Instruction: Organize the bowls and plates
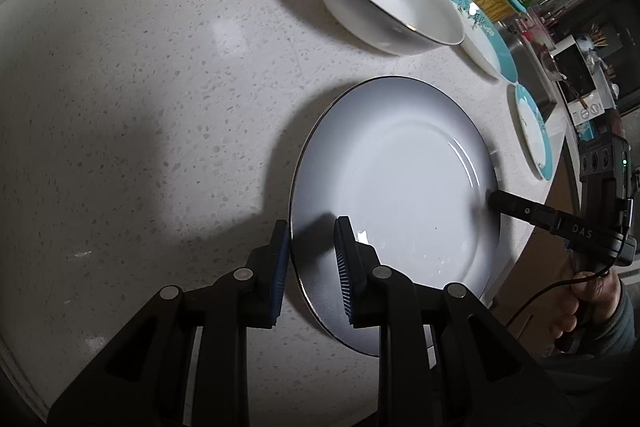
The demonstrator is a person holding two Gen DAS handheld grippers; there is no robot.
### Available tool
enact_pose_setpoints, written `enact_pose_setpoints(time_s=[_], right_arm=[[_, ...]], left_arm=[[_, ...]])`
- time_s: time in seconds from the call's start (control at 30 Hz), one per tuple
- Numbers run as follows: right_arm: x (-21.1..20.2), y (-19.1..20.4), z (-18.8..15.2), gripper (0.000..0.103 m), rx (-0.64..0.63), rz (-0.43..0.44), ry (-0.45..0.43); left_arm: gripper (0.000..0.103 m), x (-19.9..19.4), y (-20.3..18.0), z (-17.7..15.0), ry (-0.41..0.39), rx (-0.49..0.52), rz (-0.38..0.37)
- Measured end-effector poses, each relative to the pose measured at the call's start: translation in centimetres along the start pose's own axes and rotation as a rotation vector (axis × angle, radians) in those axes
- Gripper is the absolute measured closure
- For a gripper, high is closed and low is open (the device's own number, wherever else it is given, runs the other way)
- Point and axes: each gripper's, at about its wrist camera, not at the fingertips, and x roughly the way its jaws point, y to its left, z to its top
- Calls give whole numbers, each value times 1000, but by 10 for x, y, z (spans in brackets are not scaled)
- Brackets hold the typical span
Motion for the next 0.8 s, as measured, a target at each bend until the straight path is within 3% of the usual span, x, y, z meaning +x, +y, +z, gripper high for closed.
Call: enact_pose_setpoints(time_s=[0.5,0.53,0.57,0.63,0.67,0.7,0.77,0.8], right_arm=[[10,-1,-8,81,32,5,-25],[8,-1,-9,71,38,8,-32],[3,0,-10,55,39,10,-55],[-12,1,-11,35,39,13,-113],[-23,-1,-12,25,46,13,-154],[-31,-3,-12,20,54,16,-184],[-52,-10,-15,12,83,29,-248],[-60,-15,-16,10,95,33,-264]], left_arm=[[82,3,-2,-1,-39,-31,-25],[82,-3,-1,0,-64,-31,-23],[82,-12,-2,2,-94,-28,-19],[80,-30,-4,8,-160,-23,-31],[69,-36,-6,12,-184,-21,-45],[38,-42,-11,15,-204,-16,-67],[5,-53,-23,21,-260,2,-121],[6,-58,-31,24,-291,13,-151]])
